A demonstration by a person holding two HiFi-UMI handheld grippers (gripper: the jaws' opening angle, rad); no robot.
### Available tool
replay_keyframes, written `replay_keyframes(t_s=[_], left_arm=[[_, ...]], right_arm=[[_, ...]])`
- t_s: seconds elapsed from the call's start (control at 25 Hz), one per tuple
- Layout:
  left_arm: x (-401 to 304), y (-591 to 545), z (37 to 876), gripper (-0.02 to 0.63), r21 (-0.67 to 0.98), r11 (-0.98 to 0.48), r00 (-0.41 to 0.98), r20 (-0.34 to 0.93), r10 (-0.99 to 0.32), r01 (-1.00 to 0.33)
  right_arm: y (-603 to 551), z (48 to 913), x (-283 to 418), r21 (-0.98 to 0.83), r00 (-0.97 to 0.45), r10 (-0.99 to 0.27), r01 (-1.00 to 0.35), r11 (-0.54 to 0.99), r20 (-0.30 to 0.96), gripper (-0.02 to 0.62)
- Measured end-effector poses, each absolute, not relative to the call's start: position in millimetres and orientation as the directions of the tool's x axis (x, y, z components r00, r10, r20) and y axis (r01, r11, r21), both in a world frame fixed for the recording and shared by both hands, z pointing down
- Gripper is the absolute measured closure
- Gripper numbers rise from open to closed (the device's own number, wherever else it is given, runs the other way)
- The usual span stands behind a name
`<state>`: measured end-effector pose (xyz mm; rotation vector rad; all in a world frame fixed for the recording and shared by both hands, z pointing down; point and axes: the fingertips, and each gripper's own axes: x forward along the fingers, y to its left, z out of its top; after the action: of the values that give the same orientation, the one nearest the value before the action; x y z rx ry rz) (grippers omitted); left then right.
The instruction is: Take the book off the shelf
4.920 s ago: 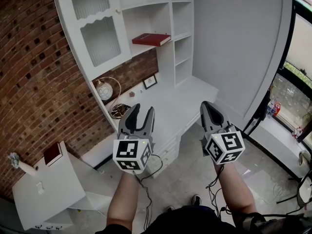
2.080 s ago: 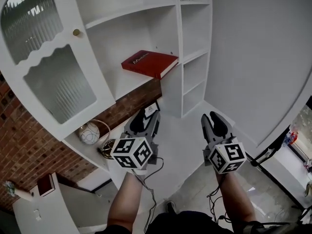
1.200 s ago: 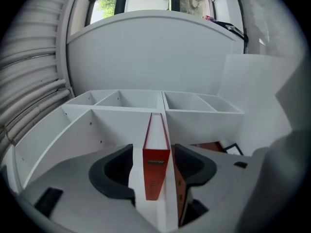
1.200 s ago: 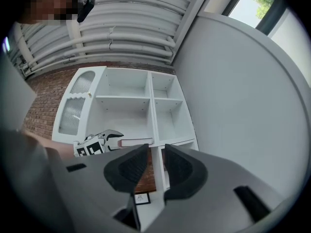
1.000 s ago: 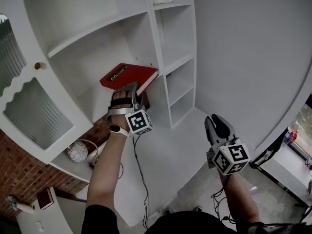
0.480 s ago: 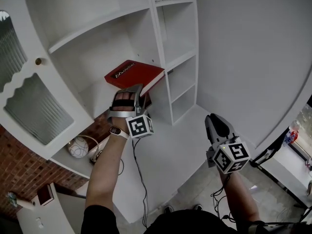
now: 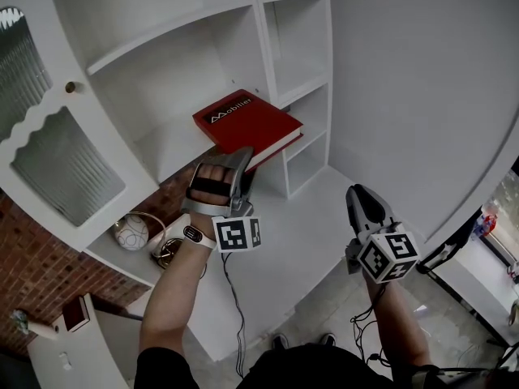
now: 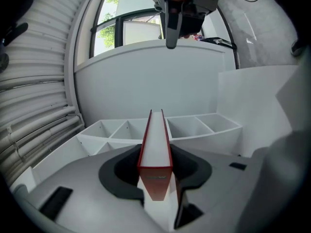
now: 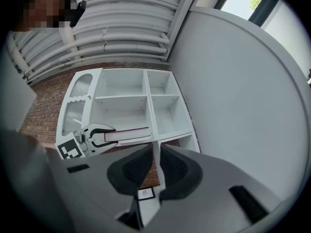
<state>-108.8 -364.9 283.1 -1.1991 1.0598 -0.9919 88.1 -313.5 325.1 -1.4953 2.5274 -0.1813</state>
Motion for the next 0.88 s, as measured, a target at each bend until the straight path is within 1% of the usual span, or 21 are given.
replay_keyframes(t_s=[0.16, 0.32, 0.52, 0.68, 0.76, 0.88], left_arm=[[-92.7, -333.3, 282.6, 0.439, -0.990, 0.135, 0.274, -0.122, -0.954, 0.029], [-77.0, -301.9, 300.8, 0.439, -0.989, 0.141, 0.337, -0.119, -0.934, 0.043], [-56.2, -273.3, 319.0, 0.439, -0.989, 0.148, 0.435, -0.134, -0.891, -0.002], [-43.8, -256.7, 336.5, 0.439, -0.988, 0.154, 0.513, -0.143, -0.846, -0.021], [-39.7, -257.9, 350.4, 0.439, -0.990, 0.137, 0.535, -0.127, -0.835, -0.021], [-33.8, -261.9, 381.7, 0.438, -0.998, 0.063, 0.563, -0.061, -0.824, -0.015]], right_arm=[[-313.4, 326.1, 96.9, -0.218, -0.453, -0.884, -0.857, 0.467, -0.116, 0.552], [-309.5, 330.4, 118.9, -0.255, -0.388, -0.913, -0.877, 0.407, -0.122, 0.564], [-309.4, 332.6, 150.0, -0.294, -0.306, -0.944, -0.897, 0.329, -0.121, 0.572], [-306.6, 342.2, 153.7, -0.285, -0.299, -0.949, -0.905, 0.316, -0.101, 0.572], [-308.4, 350.9, 155.3, -0.286, -0.295, -0.951, -0.907, 0.308, -0.086, 0.572], [-308.4, 367.7, 159.3, -0.291, -0.285, -0.957, -0.912, 0.288, -0.056, 0.572]])
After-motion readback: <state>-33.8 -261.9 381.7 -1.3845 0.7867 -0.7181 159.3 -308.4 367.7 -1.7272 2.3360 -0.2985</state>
